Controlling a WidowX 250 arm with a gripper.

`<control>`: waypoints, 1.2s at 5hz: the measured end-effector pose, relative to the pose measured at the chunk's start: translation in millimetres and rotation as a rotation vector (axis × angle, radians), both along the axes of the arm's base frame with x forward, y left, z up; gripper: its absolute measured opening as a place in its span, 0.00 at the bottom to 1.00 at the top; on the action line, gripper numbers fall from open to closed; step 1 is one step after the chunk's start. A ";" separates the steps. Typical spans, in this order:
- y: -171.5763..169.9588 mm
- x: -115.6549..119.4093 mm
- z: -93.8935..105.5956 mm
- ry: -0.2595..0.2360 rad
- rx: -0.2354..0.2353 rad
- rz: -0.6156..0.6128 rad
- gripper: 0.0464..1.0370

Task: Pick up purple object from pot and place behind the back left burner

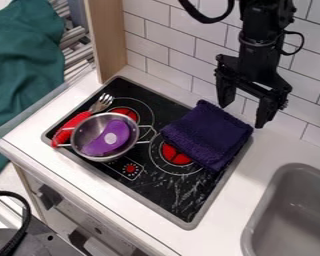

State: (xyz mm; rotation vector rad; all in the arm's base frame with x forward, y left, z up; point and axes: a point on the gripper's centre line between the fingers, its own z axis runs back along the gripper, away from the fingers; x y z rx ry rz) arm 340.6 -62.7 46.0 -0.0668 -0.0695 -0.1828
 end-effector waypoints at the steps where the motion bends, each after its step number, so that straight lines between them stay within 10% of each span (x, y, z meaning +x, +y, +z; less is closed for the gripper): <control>1: 1.6 -6.7 -13.1 0.044 0.007 0.005 0.97; 6: 149.0 -64.3 -36.5 0.131 0.070 0.283 0.97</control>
